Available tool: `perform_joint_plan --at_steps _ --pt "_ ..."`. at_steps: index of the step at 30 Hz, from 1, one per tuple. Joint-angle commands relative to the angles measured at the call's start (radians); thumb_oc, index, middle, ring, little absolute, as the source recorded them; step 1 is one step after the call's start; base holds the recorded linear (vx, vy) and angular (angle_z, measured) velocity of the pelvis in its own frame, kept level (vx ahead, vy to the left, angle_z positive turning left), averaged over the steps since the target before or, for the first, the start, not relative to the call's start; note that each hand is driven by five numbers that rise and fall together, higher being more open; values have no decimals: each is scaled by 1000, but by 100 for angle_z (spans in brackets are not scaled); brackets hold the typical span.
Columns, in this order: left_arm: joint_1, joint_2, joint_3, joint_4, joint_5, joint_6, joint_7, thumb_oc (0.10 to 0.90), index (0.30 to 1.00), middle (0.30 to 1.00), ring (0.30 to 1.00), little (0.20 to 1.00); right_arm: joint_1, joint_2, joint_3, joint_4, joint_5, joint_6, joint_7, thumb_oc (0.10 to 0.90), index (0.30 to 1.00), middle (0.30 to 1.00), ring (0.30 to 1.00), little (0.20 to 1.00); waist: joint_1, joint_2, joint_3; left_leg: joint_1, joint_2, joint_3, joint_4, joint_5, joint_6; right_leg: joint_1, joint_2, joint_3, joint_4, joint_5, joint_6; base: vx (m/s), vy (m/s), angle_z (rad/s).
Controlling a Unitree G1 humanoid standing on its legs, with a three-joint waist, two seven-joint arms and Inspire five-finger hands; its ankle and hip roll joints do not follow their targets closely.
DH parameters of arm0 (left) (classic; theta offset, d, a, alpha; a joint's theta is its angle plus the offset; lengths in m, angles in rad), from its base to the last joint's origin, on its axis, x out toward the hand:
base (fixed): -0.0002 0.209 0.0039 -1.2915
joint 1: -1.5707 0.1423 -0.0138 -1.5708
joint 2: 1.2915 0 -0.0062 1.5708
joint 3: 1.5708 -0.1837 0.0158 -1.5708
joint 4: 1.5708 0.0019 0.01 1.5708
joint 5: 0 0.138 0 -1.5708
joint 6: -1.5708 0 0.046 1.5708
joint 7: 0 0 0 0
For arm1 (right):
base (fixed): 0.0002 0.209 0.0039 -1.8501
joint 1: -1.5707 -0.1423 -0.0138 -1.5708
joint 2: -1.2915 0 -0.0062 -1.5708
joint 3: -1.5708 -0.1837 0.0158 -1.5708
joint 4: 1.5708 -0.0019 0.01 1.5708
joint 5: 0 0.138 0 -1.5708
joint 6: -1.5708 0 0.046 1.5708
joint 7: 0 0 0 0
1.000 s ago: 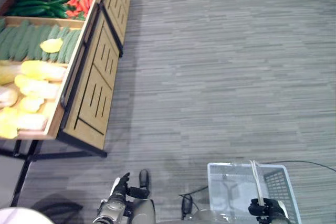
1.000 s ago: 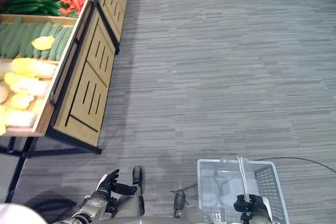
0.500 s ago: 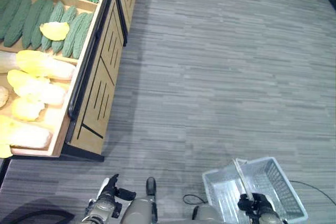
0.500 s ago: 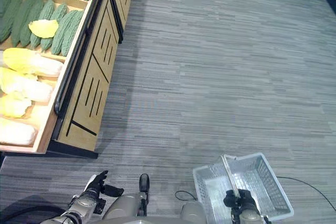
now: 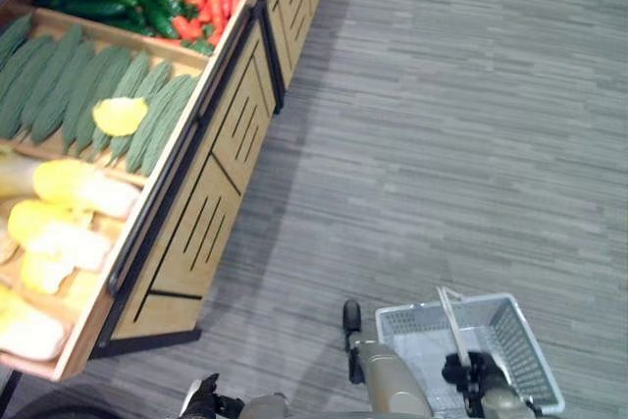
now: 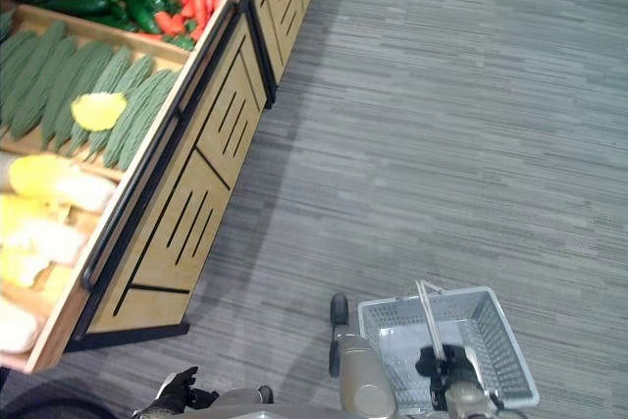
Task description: Get the vegetables into the basket
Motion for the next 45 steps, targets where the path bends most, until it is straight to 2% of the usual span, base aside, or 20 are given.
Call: perform_joint_plan --at_steps 1,3,4,5,6,7,8,10,11,13,17,23,29,45 --pt "-19 11 -12 -26 -19 -2 12 900 1000 1000 1000 1000 59 -67 -8 -26 -2 -56 -13 400 300 300 300 300 -4 -23 -23 -77 -11 -21 -106 60 37 -37 -96 31 -20 70 158 282 -461 67" --pt "-24 10 0 -30 -37 0 21 900 1000 1000 1000 1000 58 -74 -10 -20 -2 -56 -15 400 300 300 300 300 1 -29 -19 -103 -6 3 -47 98 25 -12 -99 2 -29 61 146 148 -293 58" --pt "-25 5 -1 -39 -49 2 20 900 1000 1000 1000 1000 64 -84 -19 -9 -2 -54 -20 400 300 300 300 300 0 -33 -16 -137 9 79 1 118 23 21 -109 -34 -40 42 133 107 -255 67" --pt "-27 5 -3 -48 -52 3 20 900 1000 1000 1000 1000 67 -88 -26 -6 3 -51 -23 400 300 300 300 300 2 -31 -11 -152 22 118 4 123 23 42 -109 -48 -46 30 129 112 -266 89" --pt "-41 0 -16 -49 -48 6 22 900 1000 1000 1000 1000 76 -92 -45 1 14 -49 -34 400 300 300 300 300 -3 -22 -2 -185 58 221 -38 131 27 65 -120 -88 -44 8 128 93 -182 180" --pt "-66 -3 -40 -46 -27 9 27 900 1000 1000 1000 1000 86 -94 -67 1 33 -46 -42 400 300 300 300 300 -18 -9 -1 -263 51 320 -104 107 33 87 -142 -141 -40 -19 133 190 -143 212" --pt "-74 1 -52 -45 -12 11 32 900 1000 1000 1000 1000 97 -86 -73 -3 40 -46 -51 400 300 300 300 300 -23 -2 6 -308 52 374 -151 126 32 112 -145 -163 -16 -51 131 203 -45 194" --pt "-74 5 -51 -42 -9 11 36 900 1000 1000 1000 1000 99 -81 -68 -6 36 -46 -52 400 300 300 300 300 -19 -2 8 -317 55 369 -168 144 30 122 -141 -162 -12 -59 131 185 33 62" --pt "-69 10 -50 -42 -8 11 38 900 1000 1000 1000 1000 102 -77 -60 -1 28 -46 -54 400 300 300 300 300 -3 -5 8 -351 60 341 -183 176 27 146 -132 -149 -8 -71 127 218 59 -19" --pt "-63 14 -46 -37 -11 12 37 900 1000 1000 1000 1000 104 -72 -56 1 24 -47 -51 400 300 300 300 300 6 -9 10 -345 63 333 -191 179 27 153 -127 -139 5 -81 126 201 71 -50" --pt "-44 31 -37 -33 5 14 34 900 1000 1000 1000 1000 116 -53 -53 12 12 -41 -47 400 300 300 300 300 18 -30 -2 -306 46 364 -220 160 54 165 -137 -109 27 -88 139 168 127 -42" --pt "-61 40 -51 -58 -3 9 41 900 1000 1000 1000 1000 102 -37 -37 15 17 -36 -44 400 300 300 300 300 25 -45 2 -302 25 373 -219 140 67 172 -160 -108 -18 -60 163 43 84 -10" --pt "-64 38 -51 -55 -8 7 46 900 1000 1000 1000 1000 87 -30 -26 20 14 -35 -44 400 300 300 300 300 32 -57 -2 -298 11 375 -221 120 73 173 -169 -107 -49 -36 181 28 51 1" --pt "-57 39 -42 -41 -8 4 49 900 1000 1000 1000 1000 59 -20 -9 27 8 -34 -45 400 300 300 300 300 41 -75 -6 -278 -1 382 -219 92 81 169 -180 -96 -70 -8 200 6 11 1"
